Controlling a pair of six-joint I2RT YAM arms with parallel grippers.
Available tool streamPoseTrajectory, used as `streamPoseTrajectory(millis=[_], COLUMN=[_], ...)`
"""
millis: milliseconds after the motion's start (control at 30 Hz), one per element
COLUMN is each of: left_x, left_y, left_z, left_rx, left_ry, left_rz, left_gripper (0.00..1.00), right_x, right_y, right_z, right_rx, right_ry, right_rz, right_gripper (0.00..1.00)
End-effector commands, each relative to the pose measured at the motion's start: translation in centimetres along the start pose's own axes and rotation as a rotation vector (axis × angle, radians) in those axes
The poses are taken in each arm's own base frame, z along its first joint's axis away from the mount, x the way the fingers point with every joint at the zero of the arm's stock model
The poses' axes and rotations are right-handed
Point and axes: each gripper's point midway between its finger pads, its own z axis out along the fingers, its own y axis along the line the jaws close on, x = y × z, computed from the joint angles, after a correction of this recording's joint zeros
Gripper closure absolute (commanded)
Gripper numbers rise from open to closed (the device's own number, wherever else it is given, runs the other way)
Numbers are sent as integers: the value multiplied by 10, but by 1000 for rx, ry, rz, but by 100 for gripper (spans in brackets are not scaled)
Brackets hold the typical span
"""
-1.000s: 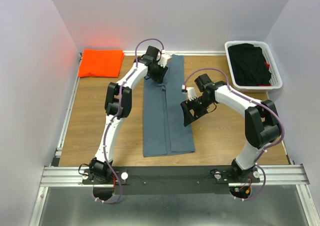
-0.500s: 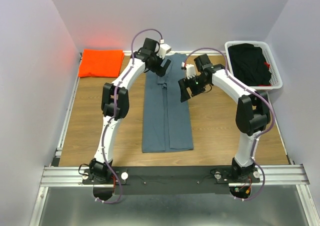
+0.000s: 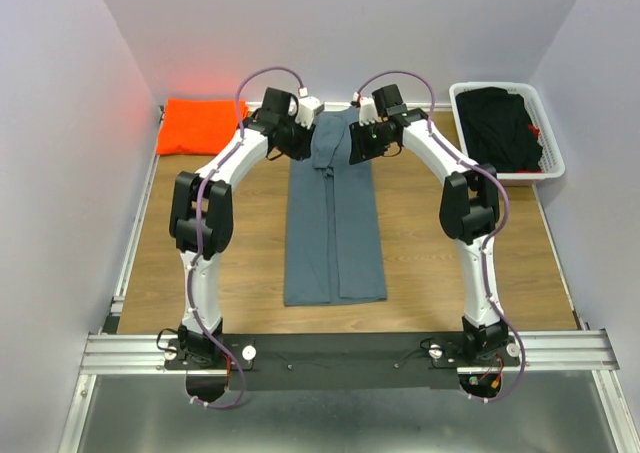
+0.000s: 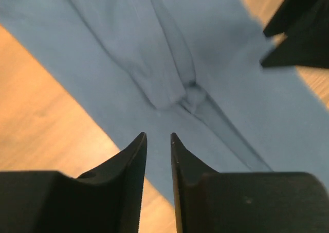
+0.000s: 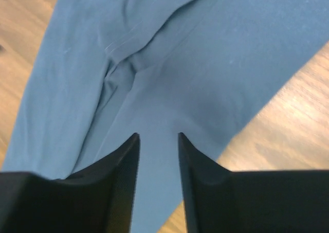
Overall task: Fold and stack the t-shirts
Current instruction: Rotate the tshirt 90 degrees
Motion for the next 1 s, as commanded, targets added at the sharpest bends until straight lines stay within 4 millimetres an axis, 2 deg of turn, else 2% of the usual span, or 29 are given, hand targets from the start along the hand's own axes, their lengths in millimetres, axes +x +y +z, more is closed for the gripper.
streamPoseTrajectory(millis=[0,200,233,367,500,533,567,733,967], left_x=[23,53,61,70,79,87,84,95,86], left_y=[-12,0,2,10,21,24,30,49,52], left_z=[18,44,50,61,73,78,79,89,91], left_rx=[78,77,80,80,73,76,67,61,80], left_ry=[35,89,105,119,138,153,145,157,131], left_rz=[-46,-108,-120,-141,-163,-174,-177,-210,-203], left_gripper=[72,75,75,75,75,75,75,75,75], right_x=[-3,19,19,20,19,22,17,17,11], right_y=[-9,-37,-40,-59,-67,-69,-71,-79,-96], right_z=[20,51,53,62,71,75,75,84,87], right_rx=[4,96,110,191,218,219,231,252,295], right_ry=[-4,42,41,37,29,33,21,12,-13], right_rz=[52,69,67,64,64,69,68,69,68], right_gripper=[59,59,59,59,59,59,59,59,58])
